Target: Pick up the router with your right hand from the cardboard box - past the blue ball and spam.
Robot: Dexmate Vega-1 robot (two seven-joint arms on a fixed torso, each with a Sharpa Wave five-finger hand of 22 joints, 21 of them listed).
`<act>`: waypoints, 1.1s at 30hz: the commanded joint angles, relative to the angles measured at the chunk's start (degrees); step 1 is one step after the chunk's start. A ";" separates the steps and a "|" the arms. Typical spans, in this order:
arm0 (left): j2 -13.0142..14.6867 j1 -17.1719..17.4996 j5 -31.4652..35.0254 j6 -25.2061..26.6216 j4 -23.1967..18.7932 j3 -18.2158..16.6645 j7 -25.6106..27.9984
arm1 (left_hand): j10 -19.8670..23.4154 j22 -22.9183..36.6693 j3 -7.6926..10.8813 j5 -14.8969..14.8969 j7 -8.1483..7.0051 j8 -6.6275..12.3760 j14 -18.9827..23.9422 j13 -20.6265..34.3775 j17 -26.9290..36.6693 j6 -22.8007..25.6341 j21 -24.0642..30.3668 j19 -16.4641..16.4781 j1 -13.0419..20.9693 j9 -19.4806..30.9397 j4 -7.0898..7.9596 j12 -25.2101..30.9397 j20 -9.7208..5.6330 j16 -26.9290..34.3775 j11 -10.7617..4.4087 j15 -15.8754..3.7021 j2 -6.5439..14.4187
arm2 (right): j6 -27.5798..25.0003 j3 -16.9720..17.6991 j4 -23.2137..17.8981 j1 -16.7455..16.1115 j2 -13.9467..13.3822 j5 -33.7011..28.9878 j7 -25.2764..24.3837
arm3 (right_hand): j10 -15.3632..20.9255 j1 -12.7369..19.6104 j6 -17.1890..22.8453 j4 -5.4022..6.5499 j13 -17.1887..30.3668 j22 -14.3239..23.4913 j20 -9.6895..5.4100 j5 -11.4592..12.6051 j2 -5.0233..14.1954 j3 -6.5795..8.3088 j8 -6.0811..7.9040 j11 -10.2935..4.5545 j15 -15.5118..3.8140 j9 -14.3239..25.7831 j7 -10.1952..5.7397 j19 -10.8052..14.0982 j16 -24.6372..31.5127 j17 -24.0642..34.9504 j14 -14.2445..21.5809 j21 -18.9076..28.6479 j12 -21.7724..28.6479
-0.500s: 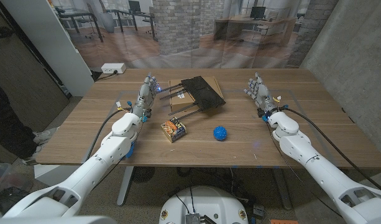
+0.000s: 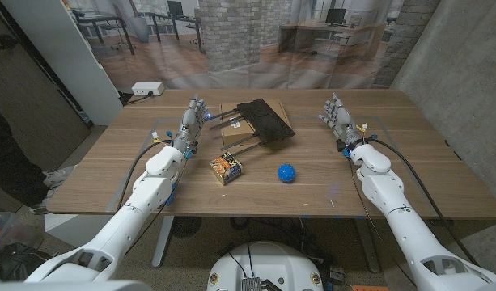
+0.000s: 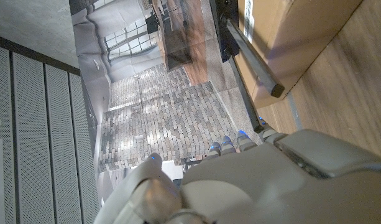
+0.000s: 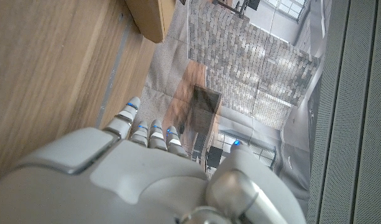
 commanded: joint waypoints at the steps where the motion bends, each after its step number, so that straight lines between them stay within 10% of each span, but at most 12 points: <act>1: -4.66 0.65 4.74 1.92 0.11 -5.46 -3.66 | -10.56 0.28 -0.17 0.38 -0.08 0.30 -16.04 0.05 0.13 -11.97 -0.05 -13.93 0.19 0.28 0.02 0.40 -0.30 0.25 -0.06 -0.08 0.65 | -5.47 8.85 -4.51 -2.04 7.75 -11.23 5.80 | -0.04 0.72 -0.58 -0.61 0.25 0.14 0.09 0.48 -0.21 -0.02 0.16 0.42 0.55 0.09 4.58 0.16 0.16 0.11 -0.01 0.24 0.13; 33: -9.60 -0.01 10.55 3.14 1.75 -11.18 -8.55 | -10.65 0.28 -0.81 0.66 -0.06 0.40 -16.10 0.04 0.11 -11.66 -0.44 -13.75 0.36 0.30 -0.07 0.43 -0.26 0.28 -0.04 0.09 0.75 | -21.70 18.31 -12.50 -2.82 13.52 -10.65 15.70 | 0.75 5.44 -0.35 -4.00 0.28 0.10 1.48 0.25 -0.60 1.00 0.73 1.76 1.78 0.21 5.13 3.28 0.94 0.08 2.54 1.18 0.52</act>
